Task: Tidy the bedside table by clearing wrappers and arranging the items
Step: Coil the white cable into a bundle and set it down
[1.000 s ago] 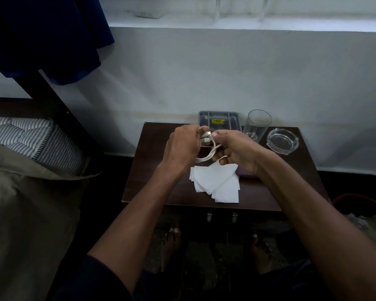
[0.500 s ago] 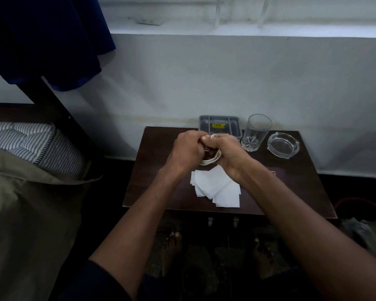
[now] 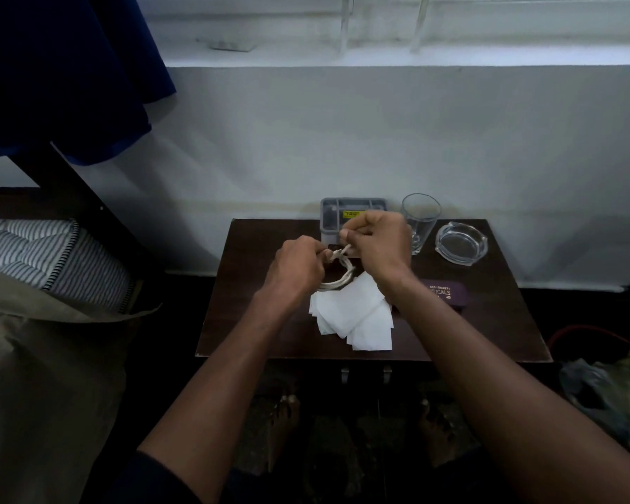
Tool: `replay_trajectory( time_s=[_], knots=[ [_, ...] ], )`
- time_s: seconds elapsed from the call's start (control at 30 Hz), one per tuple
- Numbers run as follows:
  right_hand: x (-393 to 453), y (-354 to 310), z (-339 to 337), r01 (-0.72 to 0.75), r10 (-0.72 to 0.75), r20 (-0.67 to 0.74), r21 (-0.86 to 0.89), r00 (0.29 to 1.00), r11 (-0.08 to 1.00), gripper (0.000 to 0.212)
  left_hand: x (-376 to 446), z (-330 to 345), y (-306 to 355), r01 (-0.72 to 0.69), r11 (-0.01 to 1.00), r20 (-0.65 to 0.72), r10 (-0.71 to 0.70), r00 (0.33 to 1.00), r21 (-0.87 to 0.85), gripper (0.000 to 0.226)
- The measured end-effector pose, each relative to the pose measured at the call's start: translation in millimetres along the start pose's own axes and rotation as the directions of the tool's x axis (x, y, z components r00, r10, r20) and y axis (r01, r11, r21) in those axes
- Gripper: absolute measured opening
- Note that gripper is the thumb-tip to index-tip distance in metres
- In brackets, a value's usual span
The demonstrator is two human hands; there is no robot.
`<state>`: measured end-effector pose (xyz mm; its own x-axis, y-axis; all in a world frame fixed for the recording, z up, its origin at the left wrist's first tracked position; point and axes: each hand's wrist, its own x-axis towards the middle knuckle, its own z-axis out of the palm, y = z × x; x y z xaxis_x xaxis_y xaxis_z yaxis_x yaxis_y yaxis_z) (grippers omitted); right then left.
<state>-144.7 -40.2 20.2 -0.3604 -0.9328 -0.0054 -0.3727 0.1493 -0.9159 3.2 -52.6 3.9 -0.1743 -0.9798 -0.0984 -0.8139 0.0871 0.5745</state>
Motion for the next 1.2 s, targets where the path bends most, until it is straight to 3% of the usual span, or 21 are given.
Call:
replay_trajectory(
  time_s=[0.07,0.23,0.4,0.47,0.57,0.6,0.73,0.87,1.03,1.1,1.2],
  knots=[
    [1.2,-3.7,-3.5,-0.065,0.076,-0.061,0.161,0.995,0.985,0.007,2.4,-2.8,-0.5,-0.041,0.999,0.025,0.042,0.999,-0.025,0.024],
    [-1.5,-8.6,-4.5,-0.088,0.120,-0.108,0.264,0.987,0.961,0.009,4.6,-8.8,1.2,-0.139,0.990,0.111,0.137,0.984,0.007,0.021],
    [-7.4,-12.2,1.5,0.007,0.007,-0.042,0.312,0.999,0.950,0.010,5.1,-6.2,-1.8,-0.026,0.984,0.107,0.007,0.994,0.177,0.022],
    [-7.3,-9.0,3.4,-0.025,0.020,0.017,0.357,1.000,0.934,0.011,7.7,-3.8,-7.0,0.022,0.995,0.167,-0.039,0.985,0.102,0.024],
    [-1.8,-2.9,4.4,-0.048,0.042,0.031,0.272,0.999,0.961,0.007,10.7,-3.5,-12.6,0.107,0.989,0.285,-0.075,0.956,-0.098,0.028],
    [0.5,-0.9,4.3,-0.037,0.034,0.019,0.216,0.999,0.976,0.003,11.9,-4.6,-15.7,0.145,0.978,0.286,-0.097,0.953,-0.151,0.026],
    [6.4,5.7,7.6,-0.014,0.014,0.013,0.017,1.000,1.000,0.032,17.3,-8.2,-35.4,0.298,0.896,0.158,-0.259,0.953,-0.330,0.020],
    [9.7,10.7,13.7,-0.075,0.076,0.098,-0.015,0.992,0.997,0.026,23.5,-7.4,-50.9,0.398,0.725,0.103,-0.417,0.903,-0.562,0.017],
    [10.3,18.5,22.8,-0.152,0.150,0.148,0.002,0.977,0.988,0.021,46.7,12.9,-61.3,0.425,0.411,0.119,-0.591,0.798,-0.807,0.013],
    [11.1,20.7,29.1,-0.166,0.164,0.154,-0.003,0.974,0.986,0.017,57.6,23.3,-66.3,0.393,0.400,0.059,-0.635,0.771,-0.828,0.011],
    [12.7,22.1,40.4,-0.166,0.174,0.157,-0.061,0.972,0.984,0.022,70.3,39.2,-71.3,0.403,0.490,-0.031,-0.664,0.747,-0.773,0.016]
  ],
)
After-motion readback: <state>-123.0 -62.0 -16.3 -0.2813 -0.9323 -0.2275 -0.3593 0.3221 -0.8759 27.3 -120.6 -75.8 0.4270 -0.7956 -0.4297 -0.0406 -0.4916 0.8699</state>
